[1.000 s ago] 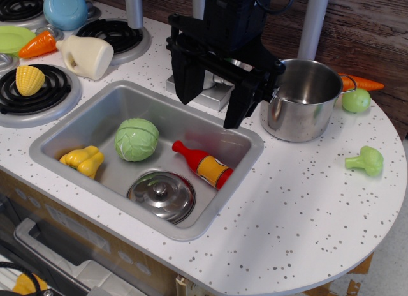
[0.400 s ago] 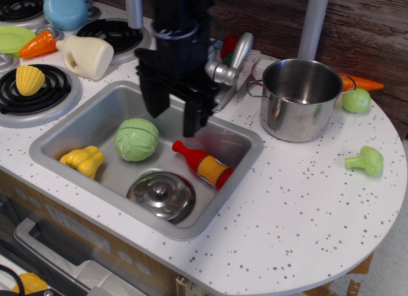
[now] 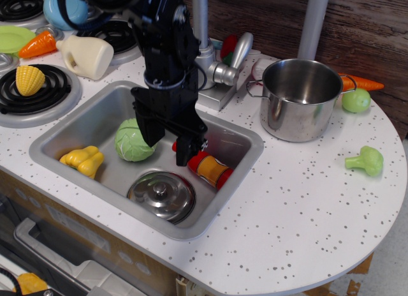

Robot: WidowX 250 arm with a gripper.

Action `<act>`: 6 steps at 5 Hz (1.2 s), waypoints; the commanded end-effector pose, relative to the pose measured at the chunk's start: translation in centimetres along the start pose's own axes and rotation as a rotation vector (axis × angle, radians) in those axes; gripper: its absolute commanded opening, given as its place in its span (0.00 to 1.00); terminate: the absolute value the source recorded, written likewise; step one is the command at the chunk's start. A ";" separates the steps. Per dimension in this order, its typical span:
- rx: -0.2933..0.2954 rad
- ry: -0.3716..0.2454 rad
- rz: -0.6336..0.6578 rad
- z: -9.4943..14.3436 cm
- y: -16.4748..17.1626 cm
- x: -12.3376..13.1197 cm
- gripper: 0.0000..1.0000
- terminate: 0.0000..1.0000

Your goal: Put lid on pot or pan

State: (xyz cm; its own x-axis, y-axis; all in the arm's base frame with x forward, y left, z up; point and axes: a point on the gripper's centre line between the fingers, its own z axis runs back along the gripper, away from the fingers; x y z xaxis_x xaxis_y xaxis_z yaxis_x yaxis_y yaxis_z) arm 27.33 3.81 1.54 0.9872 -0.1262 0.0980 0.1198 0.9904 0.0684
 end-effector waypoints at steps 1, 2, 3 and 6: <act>-0.036 -0.034 0.049 -1.7 0.5 -0.2 1.00 0.00; -0.013 -0.047 0.038 -3.1 1.0 -0.4 1.00 0.00; -0.004 -0.056 0.031 -4.0 1.3 -0.7 1.00 0.00; -0.023 -0.083 0.020 -6.1 1.8 -1.1 1.00 0.00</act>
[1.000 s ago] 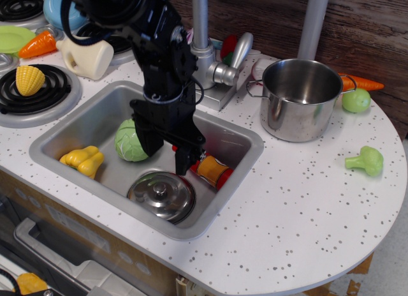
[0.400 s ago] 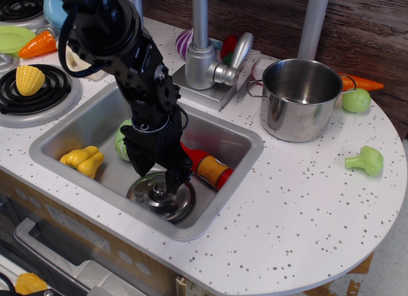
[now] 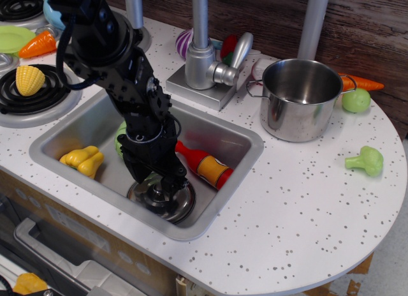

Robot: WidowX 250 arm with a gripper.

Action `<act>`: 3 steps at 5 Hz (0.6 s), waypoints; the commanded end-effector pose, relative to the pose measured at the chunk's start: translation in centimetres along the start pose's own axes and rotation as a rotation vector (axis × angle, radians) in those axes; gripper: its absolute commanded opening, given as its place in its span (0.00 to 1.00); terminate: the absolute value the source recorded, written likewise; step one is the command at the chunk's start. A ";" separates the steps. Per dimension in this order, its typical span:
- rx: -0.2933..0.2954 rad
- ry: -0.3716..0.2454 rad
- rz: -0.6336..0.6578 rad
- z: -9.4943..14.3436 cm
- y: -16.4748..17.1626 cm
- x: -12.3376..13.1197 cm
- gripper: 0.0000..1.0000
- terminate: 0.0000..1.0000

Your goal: Put lid on pot or pan

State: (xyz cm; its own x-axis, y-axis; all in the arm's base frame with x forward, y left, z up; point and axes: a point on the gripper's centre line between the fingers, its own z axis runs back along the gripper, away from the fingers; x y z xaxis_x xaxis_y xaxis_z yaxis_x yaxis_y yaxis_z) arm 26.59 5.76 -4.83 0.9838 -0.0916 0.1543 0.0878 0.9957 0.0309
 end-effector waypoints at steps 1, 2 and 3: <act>0.005 -0.041 -0.020 -0.5 0.4 0.5 1.00 0.00; 0.005 -0.038 -0.004 -0.7 0.3 0.5 0.00 0.00; 0.014 -0.037 -0.003 -0.6 0.1 0.5 0.00 0.00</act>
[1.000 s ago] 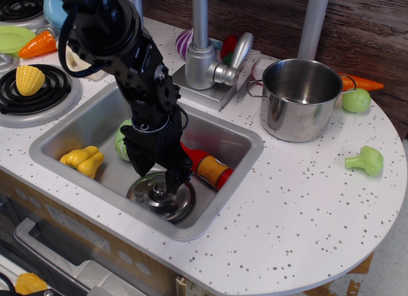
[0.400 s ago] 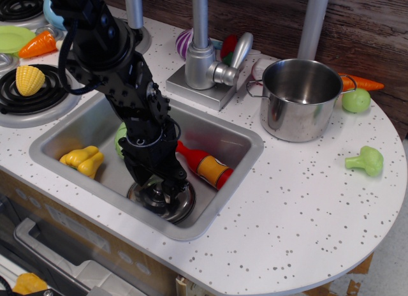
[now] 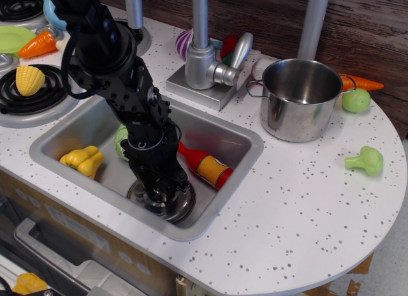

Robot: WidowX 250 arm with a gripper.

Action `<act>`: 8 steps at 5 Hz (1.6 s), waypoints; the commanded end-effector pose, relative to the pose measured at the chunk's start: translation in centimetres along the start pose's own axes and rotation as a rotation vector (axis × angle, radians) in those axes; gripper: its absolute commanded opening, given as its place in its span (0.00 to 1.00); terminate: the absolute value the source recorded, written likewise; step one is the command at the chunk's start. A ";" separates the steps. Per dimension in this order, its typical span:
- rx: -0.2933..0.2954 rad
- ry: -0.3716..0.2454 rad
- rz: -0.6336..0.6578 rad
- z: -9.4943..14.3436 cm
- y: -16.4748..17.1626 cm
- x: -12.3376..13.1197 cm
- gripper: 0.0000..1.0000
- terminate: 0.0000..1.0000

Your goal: Put lid on pot or pan

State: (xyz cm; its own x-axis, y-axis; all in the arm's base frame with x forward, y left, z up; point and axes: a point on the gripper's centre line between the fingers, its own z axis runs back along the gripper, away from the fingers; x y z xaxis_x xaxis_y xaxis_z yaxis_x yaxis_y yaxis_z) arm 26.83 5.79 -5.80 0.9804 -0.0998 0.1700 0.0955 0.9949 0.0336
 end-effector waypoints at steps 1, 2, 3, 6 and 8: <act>0.020 -0.017 0.000 0.5 0.2 0.6 0.00 0.00; 0.036 -0.004 -0.016 1.4 0.4 1.0 0.00 0.00; 0.072 0.013 -0.055 4.0 1.7 2.5 0.00 0.00; 0.143 -0.003 0.014 17.5 -5.0 8.6 0.00 0.00; 0.152 -0.018 -0.075 21.2 -9.7 15.7 0.00 0.00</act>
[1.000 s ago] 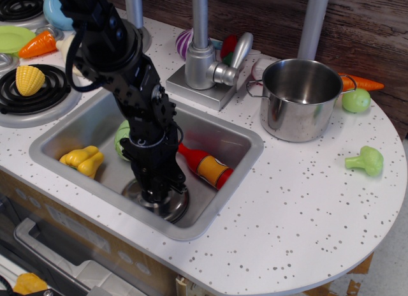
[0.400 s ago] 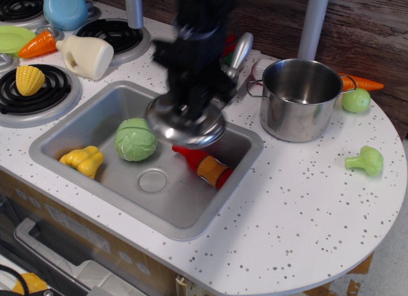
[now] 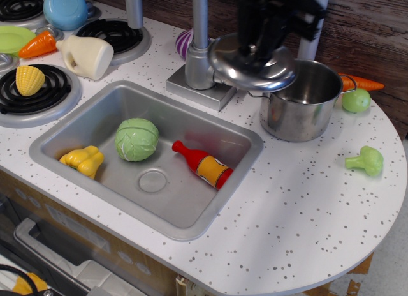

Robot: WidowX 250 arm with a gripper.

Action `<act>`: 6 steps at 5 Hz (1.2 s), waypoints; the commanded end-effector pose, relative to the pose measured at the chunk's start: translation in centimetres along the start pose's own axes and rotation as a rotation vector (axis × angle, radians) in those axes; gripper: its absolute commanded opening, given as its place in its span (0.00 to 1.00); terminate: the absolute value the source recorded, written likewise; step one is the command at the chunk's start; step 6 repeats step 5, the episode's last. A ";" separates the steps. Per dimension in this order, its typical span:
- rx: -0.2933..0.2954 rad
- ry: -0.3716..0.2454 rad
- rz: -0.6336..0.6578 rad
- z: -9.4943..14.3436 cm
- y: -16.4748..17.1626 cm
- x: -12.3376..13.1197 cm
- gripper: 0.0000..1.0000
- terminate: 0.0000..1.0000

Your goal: Put lid on pot or pan

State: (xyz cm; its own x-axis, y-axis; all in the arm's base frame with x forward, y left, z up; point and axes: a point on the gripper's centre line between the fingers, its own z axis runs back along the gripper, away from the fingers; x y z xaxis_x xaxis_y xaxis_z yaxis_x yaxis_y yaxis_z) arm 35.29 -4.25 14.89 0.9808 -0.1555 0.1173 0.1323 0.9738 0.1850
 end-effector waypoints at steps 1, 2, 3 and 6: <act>-0.027 -0.073 -0.047 1.6 -1.6 5.9 0.00 0.00; -0.036 -0.098 -0.067 0.3 -1.9 7.3 0.00 0.00; -0.054 -0.115 -0.055 -1.2 -1.9 7.3 0.00 0.00; -0.085 -0.136 -0.129 -3.8 -0.6 7.2 0.00 1.00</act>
